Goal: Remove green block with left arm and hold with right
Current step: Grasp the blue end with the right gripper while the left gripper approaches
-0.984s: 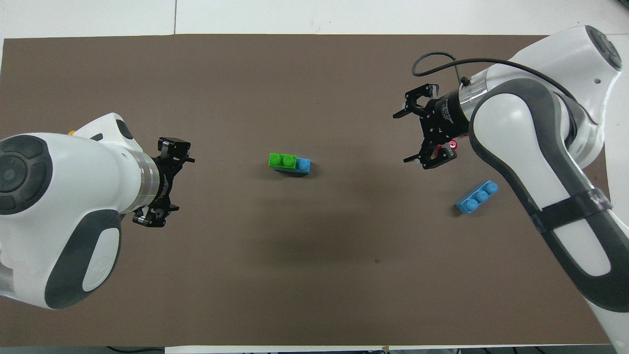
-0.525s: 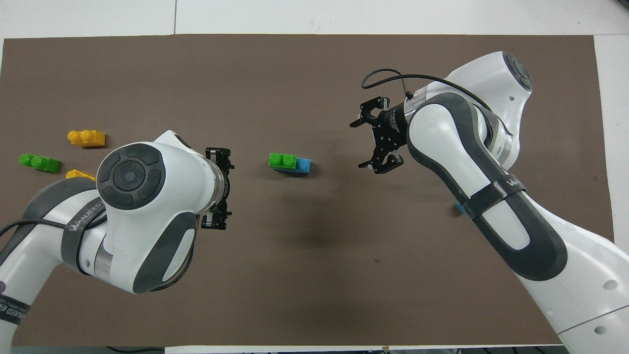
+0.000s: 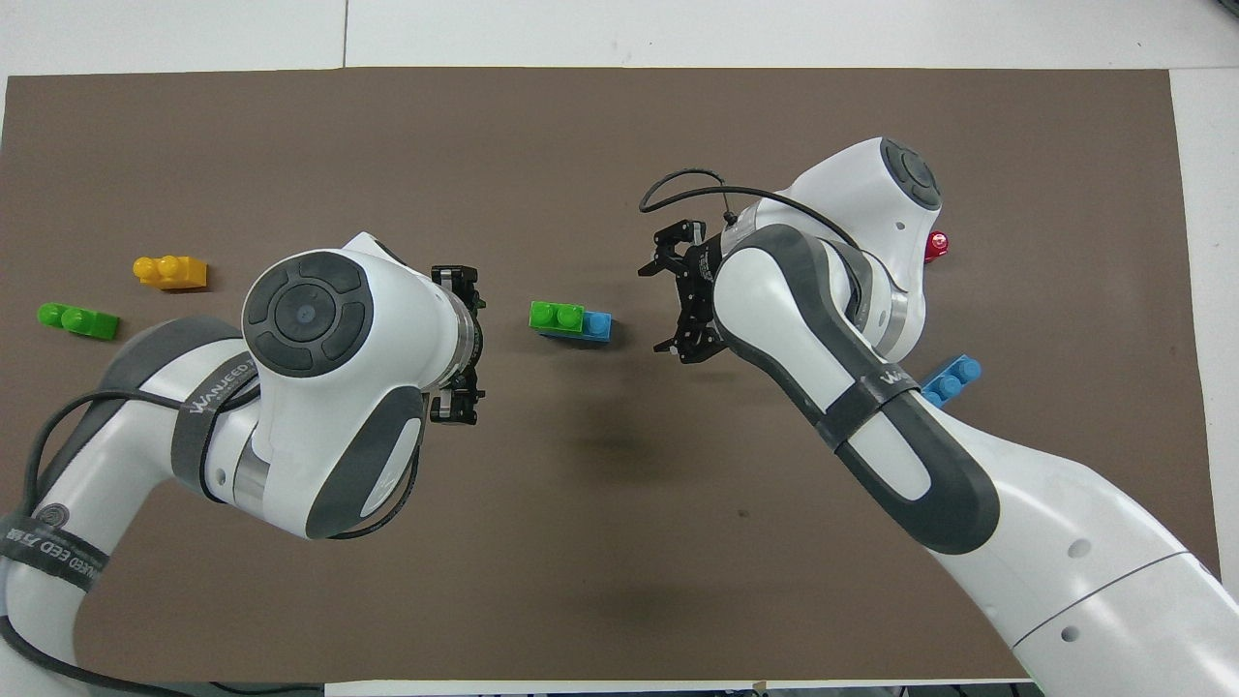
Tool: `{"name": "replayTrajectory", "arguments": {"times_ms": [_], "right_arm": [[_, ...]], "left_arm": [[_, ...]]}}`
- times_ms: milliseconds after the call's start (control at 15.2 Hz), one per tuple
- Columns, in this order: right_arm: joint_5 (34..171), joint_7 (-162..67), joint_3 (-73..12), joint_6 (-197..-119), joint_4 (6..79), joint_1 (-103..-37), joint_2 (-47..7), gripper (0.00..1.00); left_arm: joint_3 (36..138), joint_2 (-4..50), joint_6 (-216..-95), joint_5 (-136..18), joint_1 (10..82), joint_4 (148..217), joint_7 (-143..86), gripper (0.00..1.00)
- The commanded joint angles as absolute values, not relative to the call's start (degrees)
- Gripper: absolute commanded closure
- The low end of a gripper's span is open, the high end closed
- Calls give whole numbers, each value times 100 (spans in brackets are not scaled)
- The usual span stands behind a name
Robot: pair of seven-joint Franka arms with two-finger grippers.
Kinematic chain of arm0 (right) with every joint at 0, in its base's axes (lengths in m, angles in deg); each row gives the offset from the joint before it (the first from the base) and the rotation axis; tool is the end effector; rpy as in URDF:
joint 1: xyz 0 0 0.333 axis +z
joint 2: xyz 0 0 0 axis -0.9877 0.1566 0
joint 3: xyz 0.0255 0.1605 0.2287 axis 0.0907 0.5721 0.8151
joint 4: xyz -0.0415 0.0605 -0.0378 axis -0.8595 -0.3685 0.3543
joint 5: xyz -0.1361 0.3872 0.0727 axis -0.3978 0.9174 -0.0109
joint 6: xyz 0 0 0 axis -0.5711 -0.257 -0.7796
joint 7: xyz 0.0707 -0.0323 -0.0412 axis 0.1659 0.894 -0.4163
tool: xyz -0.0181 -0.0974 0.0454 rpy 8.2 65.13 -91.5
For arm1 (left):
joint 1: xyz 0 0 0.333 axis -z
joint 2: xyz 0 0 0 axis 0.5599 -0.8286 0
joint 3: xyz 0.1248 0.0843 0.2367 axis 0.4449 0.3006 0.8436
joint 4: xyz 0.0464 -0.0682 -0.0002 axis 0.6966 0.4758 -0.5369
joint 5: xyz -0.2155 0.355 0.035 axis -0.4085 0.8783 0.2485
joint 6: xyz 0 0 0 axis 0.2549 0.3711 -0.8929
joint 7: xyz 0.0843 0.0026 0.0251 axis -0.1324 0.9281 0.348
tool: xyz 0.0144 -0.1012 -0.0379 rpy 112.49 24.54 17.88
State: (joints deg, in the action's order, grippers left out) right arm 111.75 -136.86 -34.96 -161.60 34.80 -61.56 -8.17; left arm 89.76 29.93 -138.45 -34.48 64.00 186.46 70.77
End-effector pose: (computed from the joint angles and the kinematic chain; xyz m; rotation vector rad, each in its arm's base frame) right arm 0.6172 0.2822 0.2868 -2.0552 1.7731 0.7039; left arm 0.5160 -0.2983 0.4044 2.2416 2.0655 0.0222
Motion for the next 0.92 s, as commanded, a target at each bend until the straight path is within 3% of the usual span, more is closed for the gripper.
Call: {"name": "replayTrajectory", "arguments": {"times_ms": [0,852], "right_arm": [[11320,-13952,-3489,-16518,3500,-6025,-745,0],[11663,-14375,-3489,-17310,3518,-5629,-499,0]], "left_arm": [[9072,2634,-13937,-3406,6621,18413,7398,0],[9072,1991,-14104,-3406,6621,17833,7812,0]]}}
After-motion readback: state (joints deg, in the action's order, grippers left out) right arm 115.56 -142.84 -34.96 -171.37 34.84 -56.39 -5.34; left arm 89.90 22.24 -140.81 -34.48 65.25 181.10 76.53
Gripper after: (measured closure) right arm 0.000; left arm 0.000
